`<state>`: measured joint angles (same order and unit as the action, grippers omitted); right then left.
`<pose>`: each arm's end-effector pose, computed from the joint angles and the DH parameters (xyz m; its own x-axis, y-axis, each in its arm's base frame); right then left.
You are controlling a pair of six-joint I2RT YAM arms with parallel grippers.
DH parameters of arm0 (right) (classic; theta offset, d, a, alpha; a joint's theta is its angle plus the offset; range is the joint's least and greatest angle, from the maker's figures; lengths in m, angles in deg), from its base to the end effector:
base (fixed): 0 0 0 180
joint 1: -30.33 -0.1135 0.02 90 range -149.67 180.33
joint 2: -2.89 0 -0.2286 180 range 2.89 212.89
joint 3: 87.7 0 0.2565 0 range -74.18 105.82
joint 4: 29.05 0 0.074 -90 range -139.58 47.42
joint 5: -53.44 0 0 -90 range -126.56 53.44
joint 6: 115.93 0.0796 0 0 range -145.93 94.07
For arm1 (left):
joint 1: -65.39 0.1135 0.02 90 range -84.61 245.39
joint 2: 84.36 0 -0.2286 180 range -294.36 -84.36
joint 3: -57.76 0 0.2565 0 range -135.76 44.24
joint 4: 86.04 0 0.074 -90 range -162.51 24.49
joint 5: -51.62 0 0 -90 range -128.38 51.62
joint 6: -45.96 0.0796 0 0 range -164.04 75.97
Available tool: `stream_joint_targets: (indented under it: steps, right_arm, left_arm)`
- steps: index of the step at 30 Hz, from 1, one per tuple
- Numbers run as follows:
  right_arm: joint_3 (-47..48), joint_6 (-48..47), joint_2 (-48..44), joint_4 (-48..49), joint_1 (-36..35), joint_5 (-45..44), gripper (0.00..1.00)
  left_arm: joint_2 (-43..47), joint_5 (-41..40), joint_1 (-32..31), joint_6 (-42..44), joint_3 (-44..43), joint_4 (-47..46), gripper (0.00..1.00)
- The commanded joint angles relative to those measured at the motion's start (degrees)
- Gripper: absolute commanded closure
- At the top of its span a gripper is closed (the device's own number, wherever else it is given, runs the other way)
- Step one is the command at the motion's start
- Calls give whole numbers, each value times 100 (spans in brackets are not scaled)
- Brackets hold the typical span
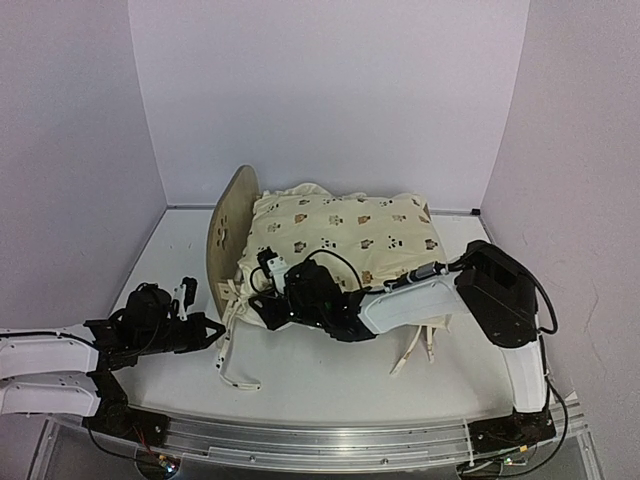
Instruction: Set up the pet bed
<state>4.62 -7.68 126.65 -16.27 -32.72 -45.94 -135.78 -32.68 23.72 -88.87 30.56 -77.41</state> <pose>0.2429 0.4491 0.1210 -0.3912 -0.0877 -0.9161 -0.7234 0.6447 0.2472 0.1741 -0.1655 0.1039 -0.7977 -0.2292 -0.5578 0.2277 0.7421 -0.6305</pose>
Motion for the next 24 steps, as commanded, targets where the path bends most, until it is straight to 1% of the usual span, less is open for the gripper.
stream_joint_targets:
  steps: [1, 7, 12, 17, 20, 24]
  right_arm:
    - [572, -132, 407, -307, 180, 23, 73]
    - [994, -427, 571, -328, 224, -119, 71]
    - [1557, -496, 620, -510, 351, 0, 70]
    - [2162, -606, 892, -785, 521, 296, 68]
    - [2150, -682, 732, -812, 540, 396, 67]
    - [1810, -651, 309, -816, 543, 432, 66]
  left_arm:
    - [53, 48, -25, 87, 50, 164, 100]
    - [-112, 56, -26, 78, 31, 204, 100]
    - [-77, 221, -28, -32, 41, 273, 100]
    - [251, 294, -43, -103, -125, 787, 100]
    - [355, 198, -47, -63, -318, 1127, 100]
    - [416, 222, -52, -50, -493, 1302, 100]
